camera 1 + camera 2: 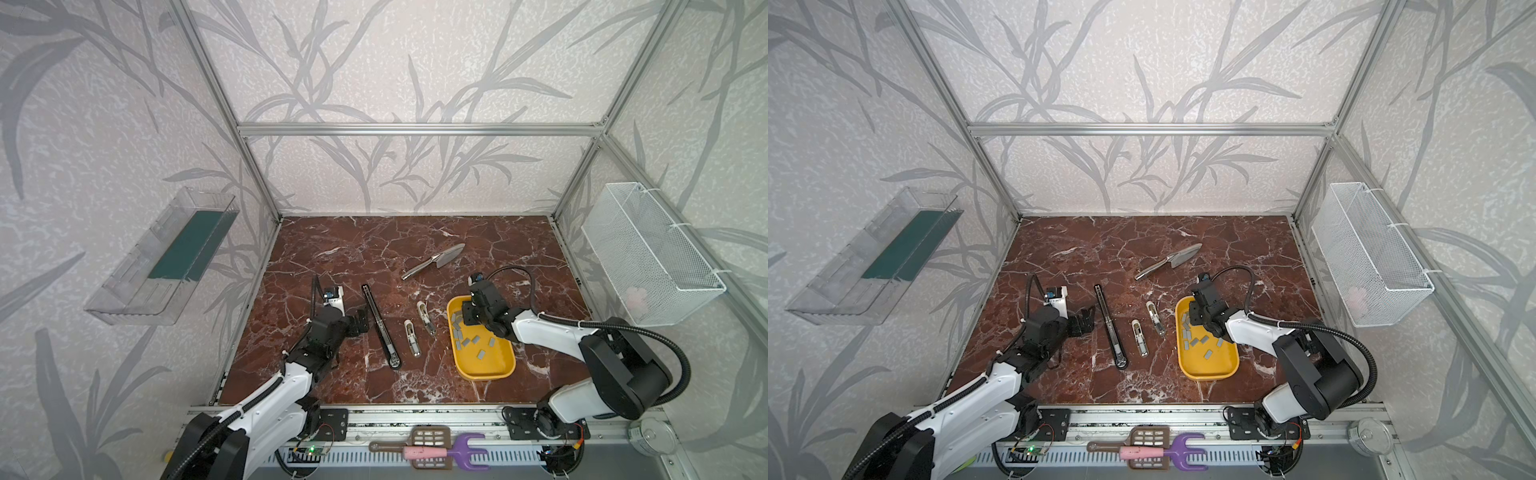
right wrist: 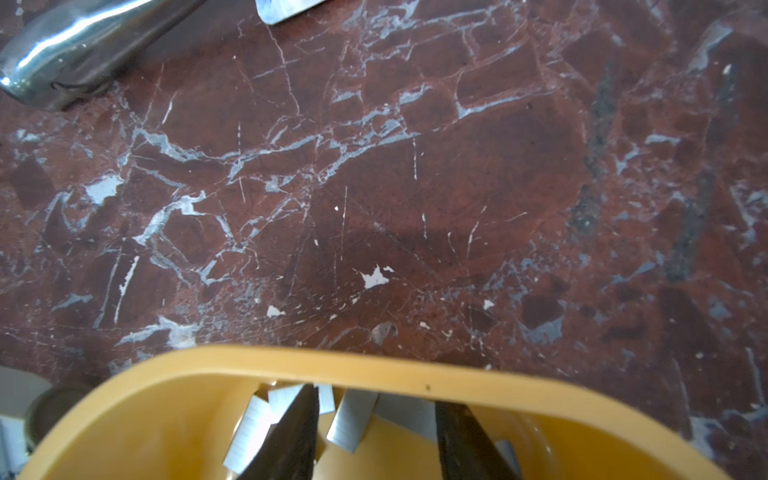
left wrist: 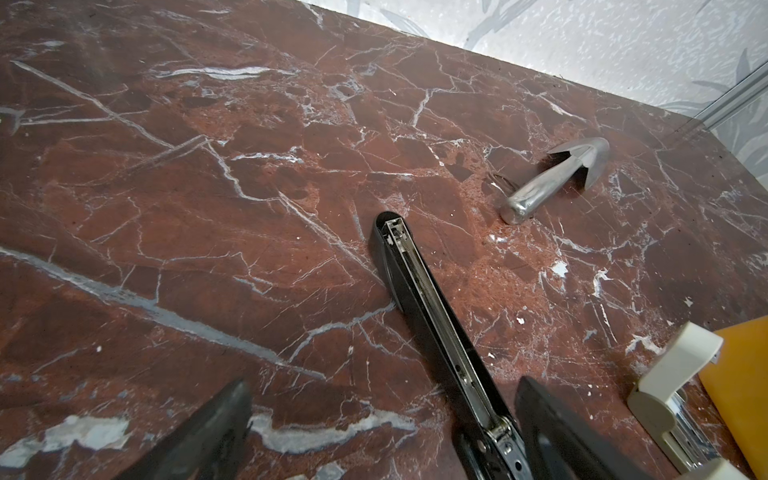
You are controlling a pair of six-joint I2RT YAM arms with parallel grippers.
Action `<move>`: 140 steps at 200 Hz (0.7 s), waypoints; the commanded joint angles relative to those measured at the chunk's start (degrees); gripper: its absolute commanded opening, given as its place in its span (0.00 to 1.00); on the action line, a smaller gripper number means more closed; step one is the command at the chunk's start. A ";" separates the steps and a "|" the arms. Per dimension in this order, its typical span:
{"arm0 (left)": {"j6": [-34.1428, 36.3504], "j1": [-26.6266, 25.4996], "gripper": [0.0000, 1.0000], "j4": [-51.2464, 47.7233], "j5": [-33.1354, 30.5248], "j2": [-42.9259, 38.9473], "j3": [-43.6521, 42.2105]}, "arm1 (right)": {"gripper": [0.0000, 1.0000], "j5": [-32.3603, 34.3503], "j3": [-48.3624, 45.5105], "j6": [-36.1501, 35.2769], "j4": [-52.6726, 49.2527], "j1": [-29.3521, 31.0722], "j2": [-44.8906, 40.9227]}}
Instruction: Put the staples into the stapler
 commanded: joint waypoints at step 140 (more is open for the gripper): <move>-0.37 -0.01 0.99 -0.32 0.60 0.25 2.45 | 0.67 -3.05 1.89 0.94 -0.50 -1.23 2.69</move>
